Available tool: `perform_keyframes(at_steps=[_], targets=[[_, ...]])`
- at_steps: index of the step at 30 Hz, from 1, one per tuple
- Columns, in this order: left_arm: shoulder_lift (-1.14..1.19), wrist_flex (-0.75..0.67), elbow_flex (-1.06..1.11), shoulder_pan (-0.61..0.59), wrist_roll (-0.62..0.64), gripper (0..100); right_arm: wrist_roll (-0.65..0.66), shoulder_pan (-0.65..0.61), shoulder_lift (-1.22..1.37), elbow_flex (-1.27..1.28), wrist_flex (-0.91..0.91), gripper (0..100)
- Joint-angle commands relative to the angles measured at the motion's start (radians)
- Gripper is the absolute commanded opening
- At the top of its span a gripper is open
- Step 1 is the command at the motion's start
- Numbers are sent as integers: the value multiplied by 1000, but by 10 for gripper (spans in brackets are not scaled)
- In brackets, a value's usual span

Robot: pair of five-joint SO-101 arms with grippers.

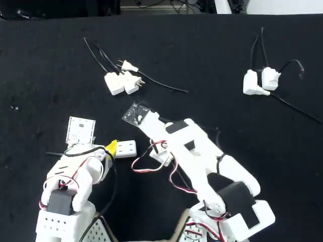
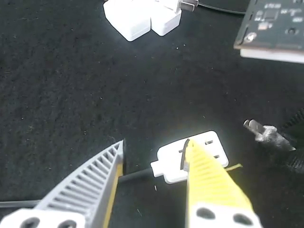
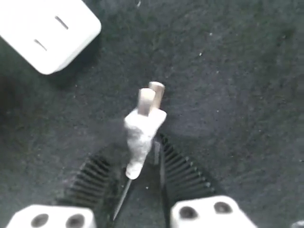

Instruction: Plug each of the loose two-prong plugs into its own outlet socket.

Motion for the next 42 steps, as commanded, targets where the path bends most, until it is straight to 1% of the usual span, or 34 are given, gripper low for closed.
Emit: perform_keyframes(at_steps=[1,6,11,17,18,22,25,28,34,39,42], targets=[[-8,3,-8,4,-5,216,-3,11,-64,-45,-2,9],[-8,0,-8,4,-6,216,-2,3,-251,-45,80,10],[-8,-3,-12,4,-6,216,-2,2,-361,-24,64,11],[-8,-5,-27,4,-2,216,-11,-68,-329,54,-52,11],[-8,-5,-36,4,0,216,-23,-83,-326,61,-64,11],[-9,-3,-54,4,0,216,-146,-161,-325,77,-178,11],[-9,-5,-54,4,2,216,-170,-232,-325,116,-278,11],[-9,-5,-54,4,2,216,-172,-273,-325,160,-348,11],[-9,5,-93,1,2,216,-172,-319,-326,182,-367,11],[-9,3,-119,-74,3,216,-172,-368,-326,182,-367,11],[-11,3,-113,-84,3,216,-198,-367,-332,180,-367,11]])
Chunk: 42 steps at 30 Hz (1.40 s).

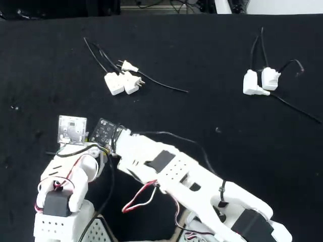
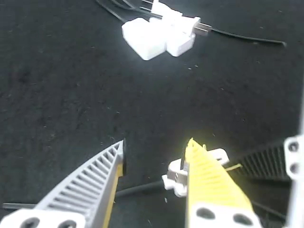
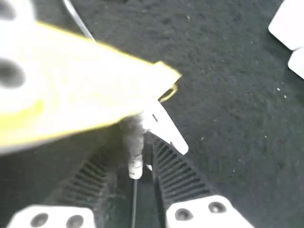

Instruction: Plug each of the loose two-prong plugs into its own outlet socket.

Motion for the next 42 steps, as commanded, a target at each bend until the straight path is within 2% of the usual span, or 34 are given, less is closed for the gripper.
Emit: perform_keyframes(at_steps=[1,12,28,37,42], targets=[[-9,3,-50,-22,5,216,-38,-11,-33,-10,-23,11],[-9,2,-22,-27,-3,216,-52,-15,-361,120,28,11],[-9,2,-5,-28,-5,216,-117,-18,-394,134,23,11],[-9,-3,10,-28,-5,216,-152,-18,-607,226,28,11],[-9,-3,10,-28,-5,216,-149,-41,-611,237,28,11]])
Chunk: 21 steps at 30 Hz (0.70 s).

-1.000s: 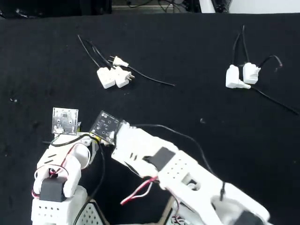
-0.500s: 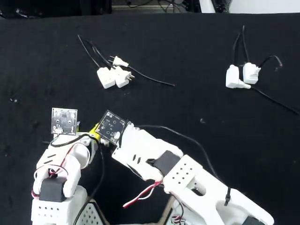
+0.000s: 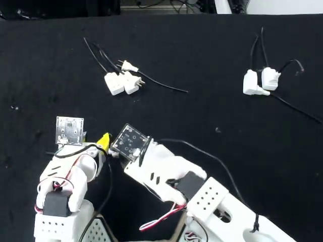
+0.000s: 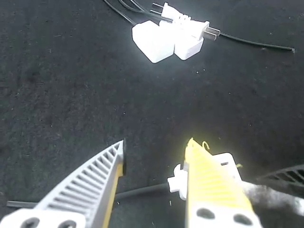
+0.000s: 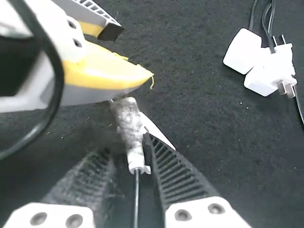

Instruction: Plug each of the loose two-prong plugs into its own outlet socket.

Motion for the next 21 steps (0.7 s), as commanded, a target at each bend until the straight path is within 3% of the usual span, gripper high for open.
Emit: perform_keyframes(at_steps=[1,5,21], targets=[[5,-2,-10,-7,-8,216,-9,-57,-35,-16,2,11],[5,-2,-10,-7,-8,216,-9,-104,-15,-18,0,11],[5,0,10,27,-8,216,-20,-103,-38,-10,-26,11]])
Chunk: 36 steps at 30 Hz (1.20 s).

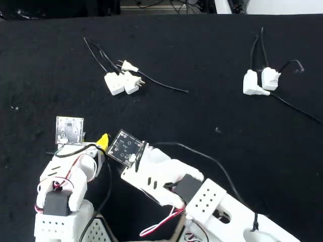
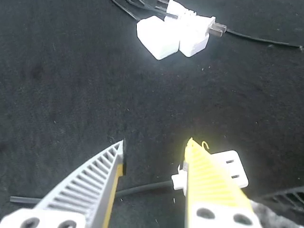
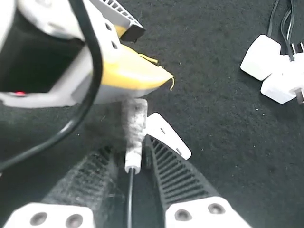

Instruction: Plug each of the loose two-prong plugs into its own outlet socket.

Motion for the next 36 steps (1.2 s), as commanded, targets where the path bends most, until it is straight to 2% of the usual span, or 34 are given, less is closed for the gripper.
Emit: perform_keyframes(at_steps=[1,19,23,36], targets=[[5,0,-1,33,-8,216,-12,-40,-36,-12,-26,11],[5,8,-1,35,-8,216,-12,-26,-38,-12,-26,11],[5,43,-25,35,-8,216,-12,12,-39,-13,-26,11],[5,46,-94,24,-2,216,-11,15,-33,-13,-28,11]])
